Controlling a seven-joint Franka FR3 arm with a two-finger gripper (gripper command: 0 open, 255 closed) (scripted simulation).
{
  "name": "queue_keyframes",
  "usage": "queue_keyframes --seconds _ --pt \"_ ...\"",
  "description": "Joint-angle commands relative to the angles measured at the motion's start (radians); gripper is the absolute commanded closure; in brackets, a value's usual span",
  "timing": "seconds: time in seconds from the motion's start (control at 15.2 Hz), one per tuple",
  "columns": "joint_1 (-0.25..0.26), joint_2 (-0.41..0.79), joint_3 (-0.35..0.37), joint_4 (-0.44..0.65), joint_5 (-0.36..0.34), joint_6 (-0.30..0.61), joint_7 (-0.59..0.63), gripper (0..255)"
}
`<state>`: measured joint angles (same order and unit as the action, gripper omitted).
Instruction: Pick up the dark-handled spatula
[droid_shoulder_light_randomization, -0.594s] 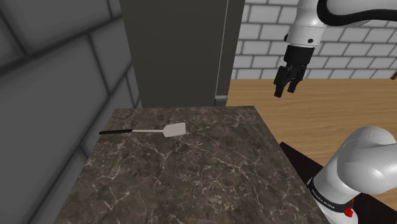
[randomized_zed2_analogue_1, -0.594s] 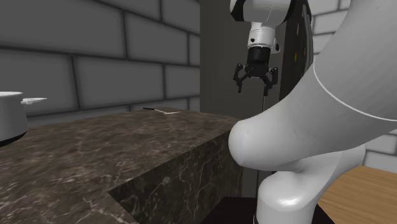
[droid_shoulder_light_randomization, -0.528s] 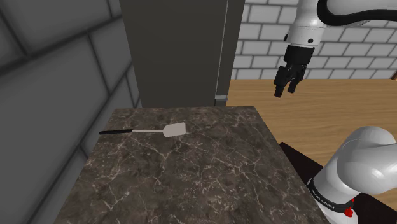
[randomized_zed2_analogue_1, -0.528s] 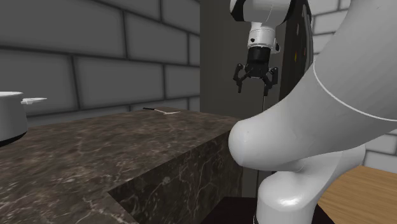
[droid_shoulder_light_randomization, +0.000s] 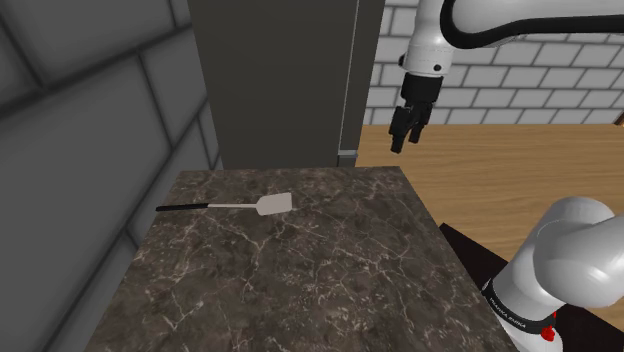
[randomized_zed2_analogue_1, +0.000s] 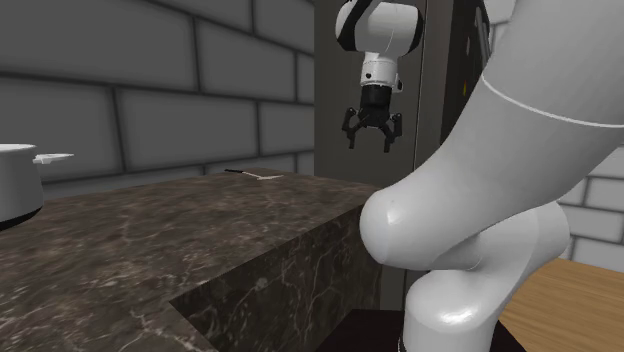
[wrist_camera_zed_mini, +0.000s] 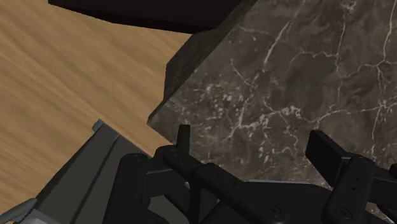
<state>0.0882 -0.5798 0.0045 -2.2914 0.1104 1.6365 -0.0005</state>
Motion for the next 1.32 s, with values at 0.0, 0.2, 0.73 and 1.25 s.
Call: queue_keyframes --seconds 0.0,0.2,0.73,1.25 --pt "0.022 0.061 0.018 0.03 0.006 0.041 -0.019 0" --pt "0.052 0.153 0.046 0.09 0.01 0.086 -0.045 0" --pt "0.124 0.392 0.125 0.281 -0.003 0.17 -0.101 0" --pt "0.196 0.625 0.205 0.511 -0.061 0.205 -0.137 0"
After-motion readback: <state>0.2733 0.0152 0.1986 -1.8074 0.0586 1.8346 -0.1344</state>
